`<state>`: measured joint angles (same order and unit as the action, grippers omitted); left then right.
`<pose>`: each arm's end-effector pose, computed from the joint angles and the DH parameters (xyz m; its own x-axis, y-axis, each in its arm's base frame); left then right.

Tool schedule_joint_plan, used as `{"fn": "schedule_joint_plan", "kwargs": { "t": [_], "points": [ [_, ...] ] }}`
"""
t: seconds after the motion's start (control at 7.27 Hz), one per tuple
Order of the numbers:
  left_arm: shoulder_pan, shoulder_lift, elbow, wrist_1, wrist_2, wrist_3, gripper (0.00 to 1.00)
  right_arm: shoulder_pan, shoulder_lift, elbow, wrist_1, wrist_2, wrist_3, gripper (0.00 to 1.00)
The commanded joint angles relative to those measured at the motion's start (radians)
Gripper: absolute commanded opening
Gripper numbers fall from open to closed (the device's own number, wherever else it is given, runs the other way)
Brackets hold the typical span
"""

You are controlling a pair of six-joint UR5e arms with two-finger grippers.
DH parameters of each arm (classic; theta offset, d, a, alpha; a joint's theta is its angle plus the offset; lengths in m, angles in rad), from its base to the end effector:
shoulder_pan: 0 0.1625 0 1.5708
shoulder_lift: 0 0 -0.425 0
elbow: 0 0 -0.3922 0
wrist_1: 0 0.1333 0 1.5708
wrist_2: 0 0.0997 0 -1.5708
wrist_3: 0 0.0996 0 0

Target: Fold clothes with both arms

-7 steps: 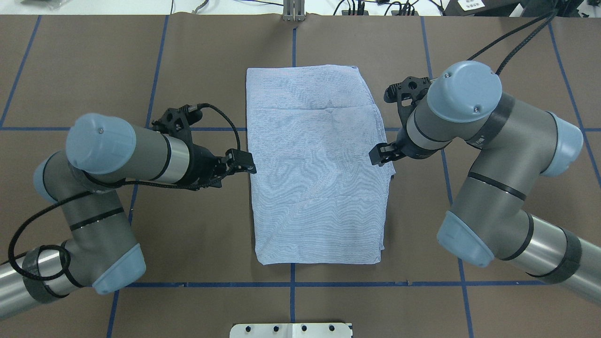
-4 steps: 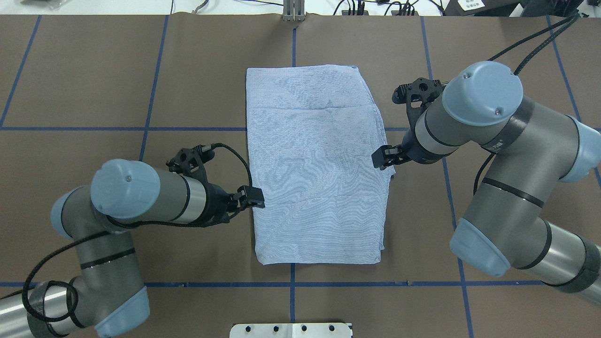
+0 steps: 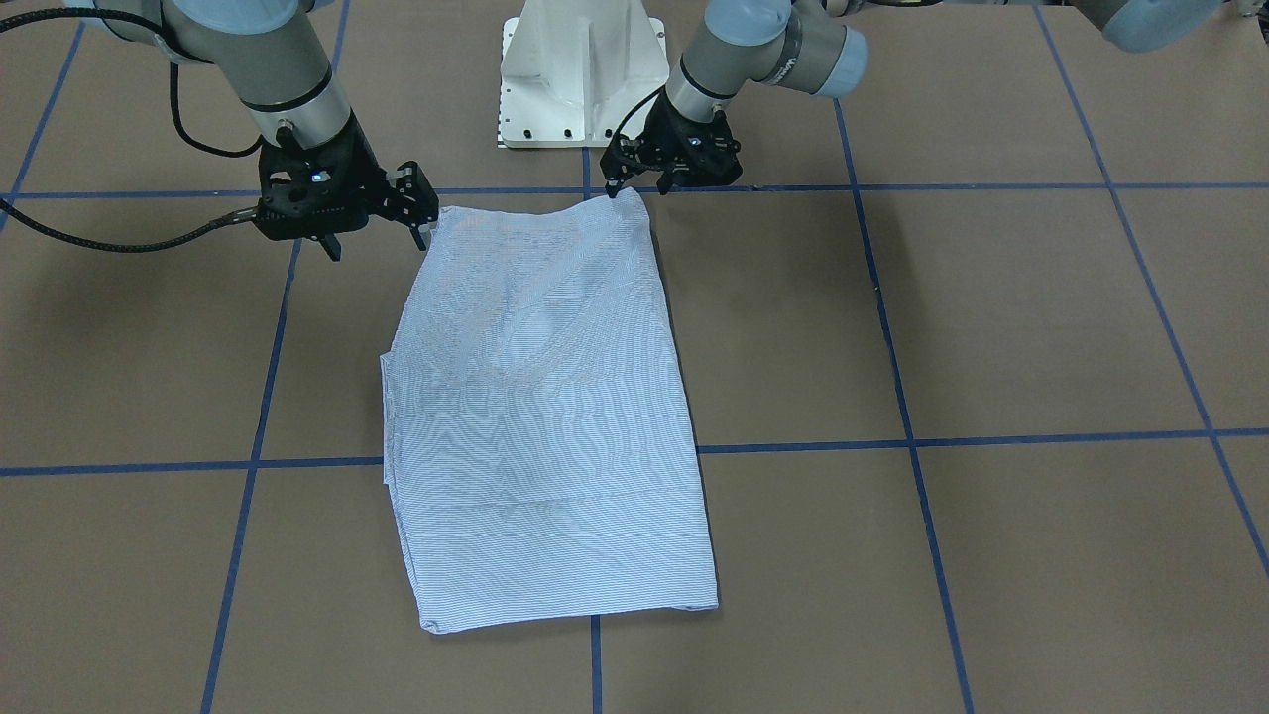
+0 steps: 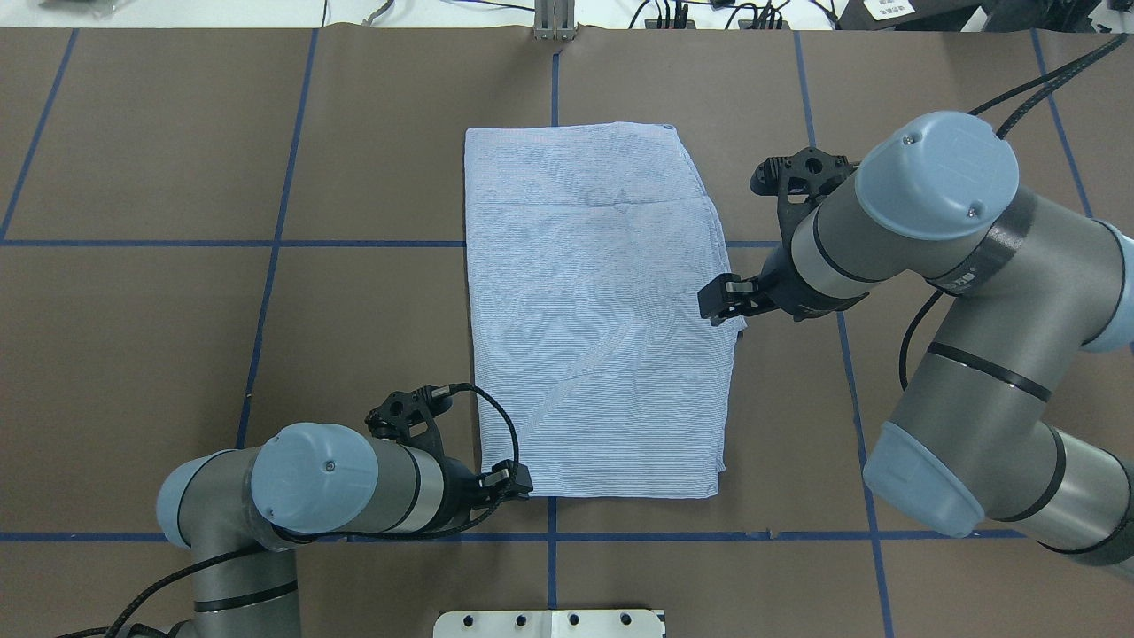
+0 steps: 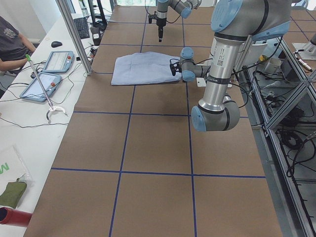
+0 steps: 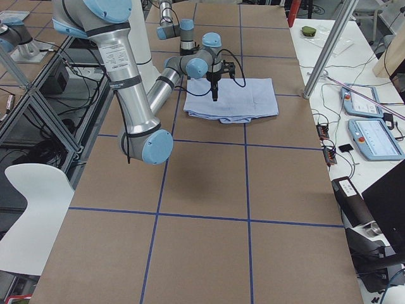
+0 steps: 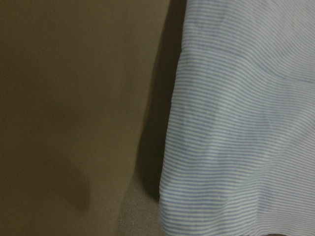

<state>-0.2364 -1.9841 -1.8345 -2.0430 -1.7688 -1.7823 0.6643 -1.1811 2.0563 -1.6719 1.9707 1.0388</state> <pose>0.5628 -0.2525 0.2550 0.3774 -0.3026 -0.8752 0.1374 0.9529 -0.2702 -0.3734 -0.4124 0.2505 0.6645 -0.0731 0.7437 -0.0191 0.9932 0.1147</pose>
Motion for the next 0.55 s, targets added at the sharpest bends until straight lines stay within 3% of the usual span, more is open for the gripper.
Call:
{"fn": "schedule_joint_plan", "kwargs": {
  "t": [0.0, 0.41],
  "points": [
    [-0.001, -0.012, 0.000, 0.010, 0.000, -0.003, 0.72, 0.000, 0.000, 0.001, 0.001, 0.000, 0.001, 1.00],
    [-0.032, -0.013, 0.000, 0.010, 0.000, 0.001, 0.72, 0.000, 0.000, -0.001, 0.001, -0.001, 0.000, 1.00]
  ]
}}
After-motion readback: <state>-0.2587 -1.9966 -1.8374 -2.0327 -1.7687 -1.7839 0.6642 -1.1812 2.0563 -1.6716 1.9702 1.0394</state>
